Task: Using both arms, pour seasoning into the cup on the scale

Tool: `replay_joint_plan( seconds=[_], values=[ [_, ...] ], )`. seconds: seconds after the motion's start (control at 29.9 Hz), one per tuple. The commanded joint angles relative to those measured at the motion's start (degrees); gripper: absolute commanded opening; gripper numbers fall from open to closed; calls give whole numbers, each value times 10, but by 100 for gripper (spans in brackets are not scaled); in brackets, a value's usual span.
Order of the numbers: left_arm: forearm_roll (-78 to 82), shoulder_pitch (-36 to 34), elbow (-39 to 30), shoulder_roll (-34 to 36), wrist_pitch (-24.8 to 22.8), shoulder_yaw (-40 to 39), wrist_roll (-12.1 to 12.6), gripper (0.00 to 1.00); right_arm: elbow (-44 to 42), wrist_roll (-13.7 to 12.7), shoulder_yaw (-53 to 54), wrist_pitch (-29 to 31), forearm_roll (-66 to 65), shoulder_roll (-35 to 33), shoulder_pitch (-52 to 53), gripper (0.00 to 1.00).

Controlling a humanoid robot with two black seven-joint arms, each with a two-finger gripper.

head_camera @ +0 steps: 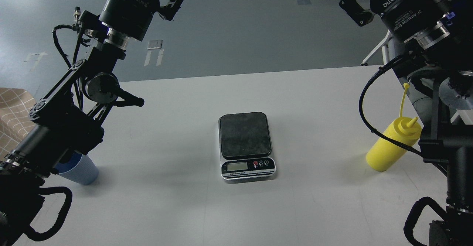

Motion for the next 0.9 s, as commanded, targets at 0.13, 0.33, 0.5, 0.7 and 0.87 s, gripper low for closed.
replay_joint_plan(
  seconds=[0.13, 0.33, 0.5, 0.7, 0.87],
  values=[
    [-1, 9, 2, 0, 0, 3, 0, 98, 3, 0, -1, 0, 0, 0, 0, 99],
    [-3, 14, 1, -6, 28, -7, 0, 98, 9, 0, -3, -11, -16, 0, -1, 99],
    [-3, 18, 1, -12, 27, -20, 0, 98, 6, -1, -7, -12, -43, 0, -5, 100],
    [-2, 29, 1, -12, 21, -20, 0, 98, 6, -1, -7, -12, -47, 0, -8, 100],
    [-2, 29, 2, -10, 20, -23, 0, 98, 4, -1, -8, -10, -47, 0, -15, 100]
  ],
)
